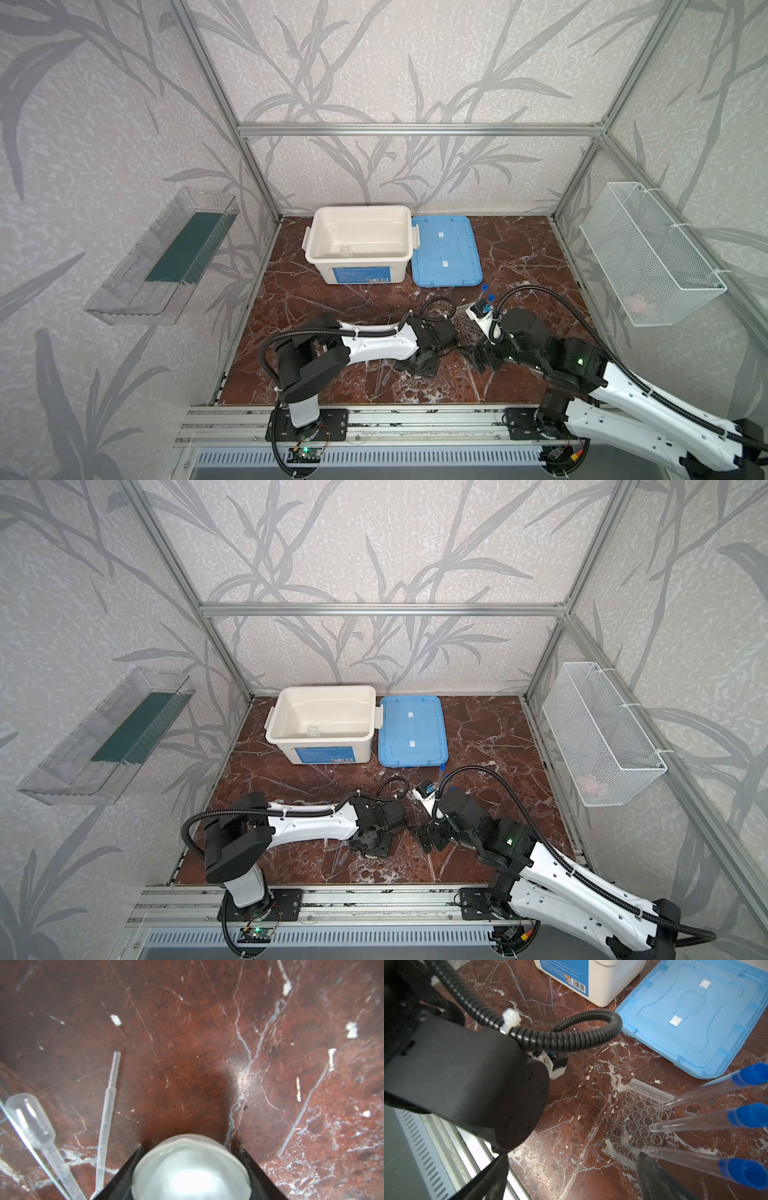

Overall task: Organize the chemistry lab equipment
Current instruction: 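Lift the dish over the white bin with the left gripper while the right gripper follows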

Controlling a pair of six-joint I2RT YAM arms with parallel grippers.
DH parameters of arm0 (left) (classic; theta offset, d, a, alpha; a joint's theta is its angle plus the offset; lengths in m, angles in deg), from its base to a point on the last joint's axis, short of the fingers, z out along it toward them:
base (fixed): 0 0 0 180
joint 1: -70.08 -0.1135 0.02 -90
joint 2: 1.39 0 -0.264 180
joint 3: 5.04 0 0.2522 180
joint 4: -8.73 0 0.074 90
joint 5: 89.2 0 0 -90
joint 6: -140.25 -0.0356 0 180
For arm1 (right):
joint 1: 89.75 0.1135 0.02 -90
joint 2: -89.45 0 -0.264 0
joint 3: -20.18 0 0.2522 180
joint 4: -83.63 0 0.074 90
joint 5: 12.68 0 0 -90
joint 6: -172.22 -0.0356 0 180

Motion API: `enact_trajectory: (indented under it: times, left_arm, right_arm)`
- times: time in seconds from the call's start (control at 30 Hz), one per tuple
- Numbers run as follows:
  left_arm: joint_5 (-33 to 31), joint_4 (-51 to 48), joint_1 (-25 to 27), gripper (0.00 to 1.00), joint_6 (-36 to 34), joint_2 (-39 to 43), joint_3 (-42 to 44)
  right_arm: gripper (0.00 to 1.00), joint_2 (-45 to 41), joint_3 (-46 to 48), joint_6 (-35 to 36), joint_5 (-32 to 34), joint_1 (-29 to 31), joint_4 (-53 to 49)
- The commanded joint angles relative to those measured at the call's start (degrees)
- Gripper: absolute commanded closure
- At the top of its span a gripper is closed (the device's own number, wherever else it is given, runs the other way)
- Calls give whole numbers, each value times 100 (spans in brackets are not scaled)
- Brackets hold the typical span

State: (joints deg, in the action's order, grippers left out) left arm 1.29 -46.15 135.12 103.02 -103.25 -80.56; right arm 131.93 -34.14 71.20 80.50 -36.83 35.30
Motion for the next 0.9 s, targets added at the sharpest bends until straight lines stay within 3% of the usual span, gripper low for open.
enact_trajectory:
  times: [0.0,0.27,0.47,0.63,0.87]
  left_arm:
    - [-168,104,54,40,-54,-49,-3]
    - [-546,-454,36,44,-59,261,-271]
    - [-667,-978,-200,48,-323,800,-646]
    - [-750,-1556,-682,48,-728,1380,-1172]
    - [-1074,-2118,-1775,48,-1648,2063,-2088]
  right_arm:
    - [6,-125,59,-140,173,32,463]
    - [6,-324,174,-173,119,34,710]
    - [6,-631,305,-207,-345,34,1247]
    - [6,-744,307,-122,-415,29,1577]
    - [5,200,-413,53,-608,32,2056]
